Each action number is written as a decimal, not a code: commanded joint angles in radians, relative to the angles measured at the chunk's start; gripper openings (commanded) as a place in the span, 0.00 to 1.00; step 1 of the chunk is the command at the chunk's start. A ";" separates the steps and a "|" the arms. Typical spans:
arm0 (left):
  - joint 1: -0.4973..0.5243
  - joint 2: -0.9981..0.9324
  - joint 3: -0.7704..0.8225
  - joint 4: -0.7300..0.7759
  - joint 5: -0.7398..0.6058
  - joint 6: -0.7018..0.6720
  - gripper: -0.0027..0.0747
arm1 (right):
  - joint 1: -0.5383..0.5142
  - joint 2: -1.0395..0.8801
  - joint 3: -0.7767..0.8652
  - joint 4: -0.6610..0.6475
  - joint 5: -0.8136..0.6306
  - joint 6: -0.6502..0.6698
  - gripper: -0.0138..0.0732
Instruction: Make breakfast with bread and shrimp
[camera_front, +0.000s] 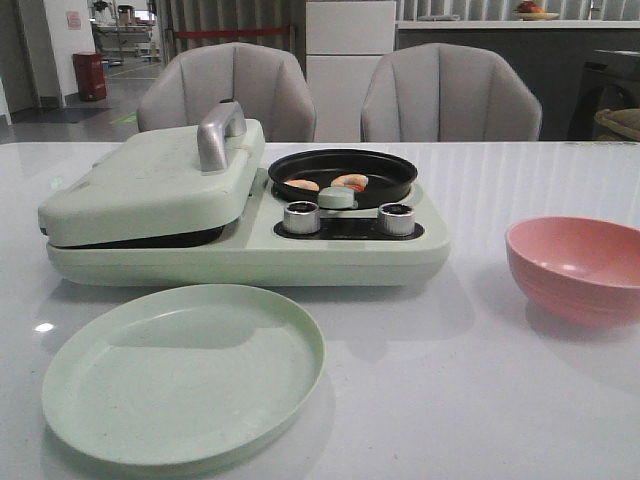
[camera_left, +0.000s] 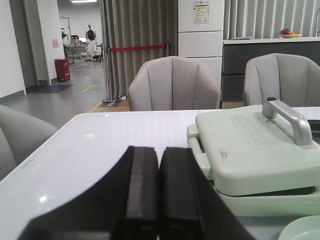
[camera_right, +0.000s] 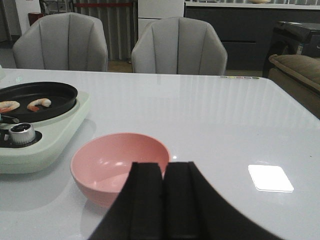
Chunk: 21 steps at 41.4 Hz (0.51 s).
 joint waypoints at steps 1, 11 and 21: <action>0.001 -0.023 0.032 -0.009 -0.083 -0.011 0.17 | -0.006 -0.020 -0.004 -0.001 -0.096 0.000 0.20; 0.001 -0.023 0.032 -0.009 -0.083 -0.011 0.17 | -0.006 -0.020 -0.004 -0.001 -0.096 0.000 0.20; 0.001 -0.023 0.032 -0.009 -0.083 -0.011 0.17 | -0.006 -0.020 -0.004 -0.004 -0.102 0.000 0.20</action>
